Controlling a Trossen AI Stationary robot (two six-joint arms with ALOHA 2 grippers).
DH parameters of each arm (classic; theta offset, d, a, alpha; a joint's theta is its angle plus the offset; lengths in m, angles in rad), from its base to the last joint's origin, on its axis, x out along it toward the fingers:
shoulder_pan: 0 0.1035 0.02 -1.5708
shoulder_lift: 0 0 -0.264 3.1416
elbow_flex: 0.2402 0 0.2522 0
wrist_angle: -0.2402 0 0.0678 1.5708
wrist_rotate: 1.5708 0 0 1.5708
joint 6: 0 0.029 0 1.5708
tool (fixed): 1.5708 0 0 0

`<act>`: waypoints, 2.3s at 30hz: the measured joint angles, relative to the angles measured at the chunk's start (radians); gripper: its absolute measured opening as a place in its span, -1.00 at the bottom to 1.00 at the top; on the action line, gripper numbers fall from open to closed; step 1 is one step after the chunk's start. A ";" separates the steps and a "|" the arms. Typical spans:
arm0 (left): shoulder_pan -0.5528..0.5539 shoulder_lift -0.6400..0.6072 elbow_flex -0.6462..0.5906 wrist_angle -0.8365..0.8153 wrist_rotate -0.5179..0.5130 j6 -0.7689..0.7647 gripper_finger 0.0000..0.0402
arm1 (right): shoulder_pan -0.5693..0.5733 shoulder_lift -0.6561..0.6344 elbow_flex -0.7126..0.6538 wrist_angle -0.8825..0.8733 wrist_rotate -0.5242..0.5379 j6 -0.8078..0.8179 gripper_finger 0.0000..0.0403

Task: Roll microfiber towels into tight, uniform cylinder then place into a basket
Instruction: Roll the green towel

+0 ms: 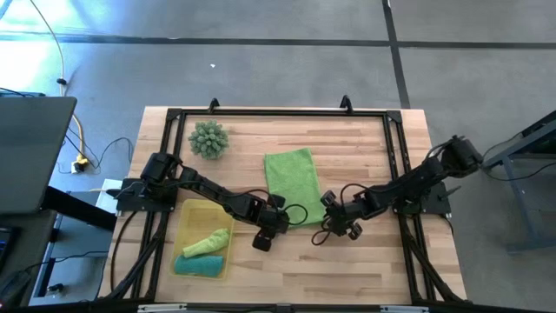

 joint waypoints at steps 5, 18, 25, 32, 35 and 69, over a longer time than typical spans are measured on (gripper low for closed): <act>0.000 0.000 -0.001 0.000 0.000 -0.083 -0.35 | -0.020 -0.003 -0.080 0.195 0.000 0.012 -0.24; -0.010 0.001 -0.001 -0.001 -0.025 -0.111 -0.40 | -0.082 -0.003 -0.157 0.333 -0.016 0.135 -0.33; -0.040 0.003 -0.002 0.011 -0.064 -0.110 -0.77 | -0.080 -0.001 -0.162 0.346 -0.067 0.169 -0.75; -0.047 0.004 -0.003 0.038 -0.063 -0.151 -0.95 | -0.111 -0.003 -0.163 0.354 -0.136 0.197 -0.96; -0.047 0.003 -0.003 0.039 -0.059 -0.175 -0.95 | -0.129 -0.003 -0.153 0.339 -0.184 0.223 -0.96; 0.087 -0.127 -0.164 0.156 0.113 -0.605 -0.98 | -0.432 -0.002 -0.044 0.223 -0.574 0.715 -1.00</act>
